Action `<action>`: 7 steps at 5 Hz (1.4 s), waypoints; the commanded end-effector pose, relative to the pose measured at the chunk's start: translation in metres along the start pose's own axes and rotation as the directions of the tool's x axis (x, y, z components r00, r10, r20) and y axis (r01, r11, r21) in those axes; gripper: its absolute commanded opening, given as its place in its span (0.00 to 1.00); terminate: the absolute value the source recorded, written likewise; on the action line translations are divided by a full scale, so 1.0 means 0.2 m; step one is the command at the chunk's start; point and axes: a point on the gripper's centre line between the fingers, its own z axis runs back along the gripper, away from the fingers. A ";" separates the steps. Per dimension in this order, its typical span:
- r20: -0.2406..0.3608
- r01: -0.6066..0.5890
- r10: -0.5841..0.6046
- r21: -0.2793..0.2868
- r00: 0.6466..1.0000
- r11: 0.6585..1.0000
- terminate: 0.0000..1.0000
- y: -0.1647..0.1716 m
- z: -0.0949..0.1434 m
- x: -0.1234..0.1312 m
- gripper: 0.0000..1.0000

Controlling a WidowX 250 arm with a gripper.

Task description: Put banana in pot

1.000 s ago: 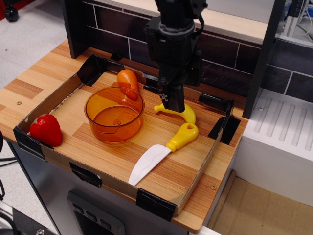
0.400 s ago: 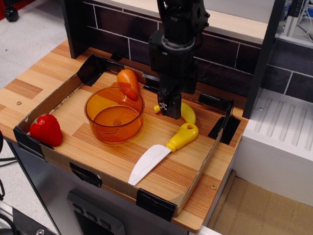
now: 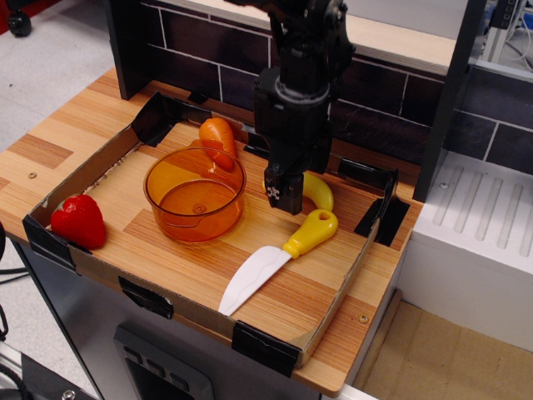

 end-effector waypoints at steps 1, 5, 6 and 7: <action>0.010 0.005 -0.005 -0.030 1.000 1.000 0.00 -0.09 -0.02 0.02 1.00; -0.022 -0.107 0.105 -0.125 0.994 0.986 0.00 -0.20 0.04 0.03 0.00; -0.017 -0.077 0.075 -0.168 0.997 0.983 0.00 -0.19 0.12 0.04 0.00; -0.072 -0.086 0.071 -0.241 0.995 0.967 0.00 -0.19 0.31 0.03 0.00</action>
